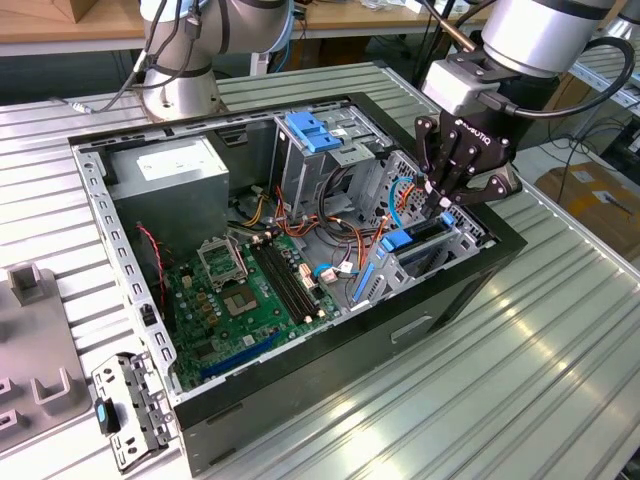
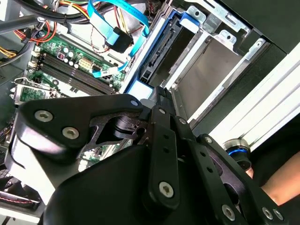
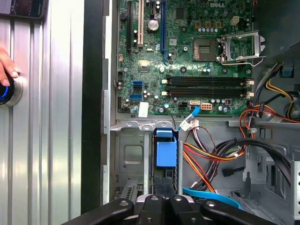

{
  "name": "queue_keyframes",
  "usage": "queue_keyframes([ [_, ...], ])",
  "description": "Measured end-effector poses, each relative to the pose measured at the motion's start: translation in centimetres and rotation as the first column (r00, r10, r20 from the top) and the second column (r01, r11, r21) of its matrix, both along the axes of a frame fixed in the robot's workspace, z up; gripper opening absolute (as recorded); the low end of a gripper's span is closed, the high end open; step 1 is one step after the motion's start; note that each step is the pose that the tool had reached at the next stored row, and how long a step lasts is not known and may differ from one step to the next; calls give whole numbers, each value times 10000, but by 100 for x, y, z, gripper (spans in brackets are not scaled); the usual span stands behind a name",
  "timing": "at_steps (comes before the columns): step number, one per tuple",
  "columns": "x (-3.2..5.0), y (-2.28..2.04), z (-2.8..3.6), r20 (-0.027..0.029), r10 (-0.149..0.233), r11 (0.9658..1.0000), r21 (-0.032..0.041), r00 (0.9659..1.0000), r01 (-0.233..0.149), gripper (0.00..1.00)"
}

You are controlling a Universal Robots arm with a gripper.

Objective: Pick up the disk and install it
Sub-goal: 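Insert the first disk wire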

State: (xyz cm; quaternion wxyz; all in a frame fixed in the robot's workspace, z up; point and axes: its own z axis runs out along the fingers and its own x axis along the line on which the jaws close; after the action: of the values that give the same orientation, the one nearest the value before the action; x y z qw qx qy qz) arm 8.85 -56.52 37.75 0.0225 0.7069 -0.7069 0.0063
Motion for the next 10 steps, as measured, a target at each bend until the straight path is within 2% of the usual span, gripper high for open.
queue_keyframes([
  [6, 2, 0, 0, -1, 24, 10000, 0, 10000, -24, 11],
  [10, 5, 0, 1, -18, 343, 9994, 1, 9994, -343, 11],
])
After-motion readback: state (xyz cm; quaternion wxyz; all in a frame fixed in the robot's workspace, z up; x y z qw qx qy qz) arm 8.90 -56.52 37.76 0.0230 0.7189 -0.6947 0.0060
